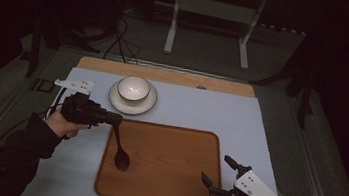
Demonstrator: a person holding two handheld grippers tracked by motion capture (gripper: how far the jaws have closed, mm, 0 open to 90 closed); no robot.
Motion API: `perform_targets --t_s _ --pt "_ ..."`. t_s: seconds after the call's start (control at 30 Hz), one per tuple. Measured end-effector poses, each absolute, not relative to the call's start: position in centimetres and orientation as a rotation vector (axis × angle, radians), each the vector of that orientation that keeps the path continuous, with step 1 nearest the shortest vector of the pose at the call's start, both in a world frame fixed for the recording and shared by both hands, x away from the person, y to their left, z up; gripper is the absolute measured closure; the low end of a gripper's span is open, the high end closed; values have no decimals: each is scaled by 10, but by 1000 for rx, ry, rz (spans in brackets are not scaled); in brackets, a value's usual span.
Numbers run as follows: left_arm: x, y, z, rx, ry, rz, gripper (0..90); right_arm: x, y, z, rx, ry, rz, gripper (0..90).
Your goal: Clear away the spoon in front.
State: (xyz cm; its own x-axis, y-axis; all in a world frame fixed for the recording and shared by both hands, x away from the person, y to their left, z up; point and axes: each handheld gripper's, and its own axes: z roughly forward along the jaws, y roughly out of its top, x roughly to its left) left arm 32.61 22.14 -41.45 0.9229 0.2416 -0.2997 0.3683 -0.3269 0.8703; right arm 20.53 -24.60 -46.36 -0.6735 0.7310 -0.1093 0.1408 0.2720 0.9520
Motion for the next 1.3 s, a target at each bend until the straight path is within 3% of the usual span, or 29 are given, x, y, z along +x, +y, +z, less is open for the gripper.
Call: perform_targets --t_s 0.7,0.97,1.3 --pt "324 203 -457 2019 378 -314 834 206 -245 -465 776 2022 1411 133" --pt "329 201 -474 2041 390 -203 773 206 -245 -465 777 2027 1412 133" --pt "334 200 -499 1933 429 -103 731 206 -245 -465 781 2026 1406 134"
